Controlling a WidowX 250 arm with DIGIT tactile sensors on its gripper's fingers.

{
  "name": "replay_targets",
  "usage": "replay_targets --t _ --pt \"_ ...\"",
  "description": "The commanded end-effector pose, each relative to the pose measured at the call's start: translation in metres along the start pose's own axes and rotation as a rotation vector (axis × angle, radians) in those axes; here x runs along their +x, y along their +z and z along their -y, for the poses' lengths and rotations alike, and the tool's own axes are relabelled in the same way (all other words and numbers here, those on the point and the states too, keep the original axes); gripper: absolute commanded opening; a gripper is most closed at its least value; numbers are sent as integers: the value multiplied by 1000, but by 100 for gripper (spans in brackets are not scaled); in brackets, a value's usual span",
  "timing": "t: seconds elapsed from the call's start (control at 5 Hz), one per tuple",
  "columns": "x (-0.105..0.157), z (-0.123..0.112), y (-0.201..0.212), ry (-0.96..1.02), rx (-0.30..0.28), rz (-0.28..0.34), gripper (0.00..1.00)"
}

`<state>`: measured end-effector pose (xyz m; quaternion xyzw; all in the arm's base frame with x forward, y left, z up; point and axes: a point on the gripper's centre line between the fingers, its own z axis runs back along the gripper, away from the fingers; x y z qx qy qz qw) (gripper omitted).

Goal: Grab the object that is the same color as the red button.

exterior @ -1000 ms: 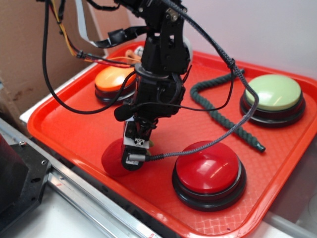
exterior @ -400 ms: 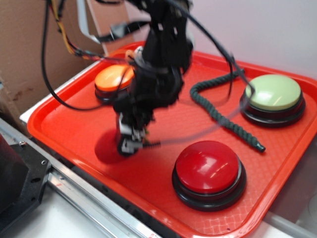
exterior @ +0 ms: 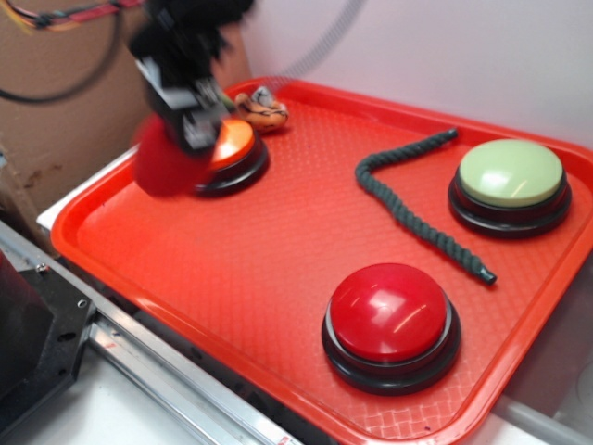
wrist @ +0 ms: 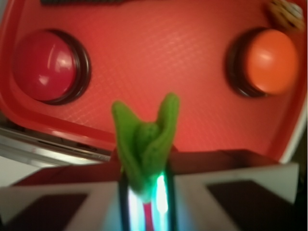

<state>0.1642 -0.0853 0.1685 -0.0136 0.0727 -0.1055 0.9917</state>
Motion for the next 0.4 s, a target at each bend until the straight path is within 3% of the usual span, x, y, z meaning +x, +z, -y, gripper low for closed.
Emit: replay_targets --t 0.0,0.2 --pt "-9 -20 68 48 35 77 0" --pt "-6 -24 71 38 83 60 0"
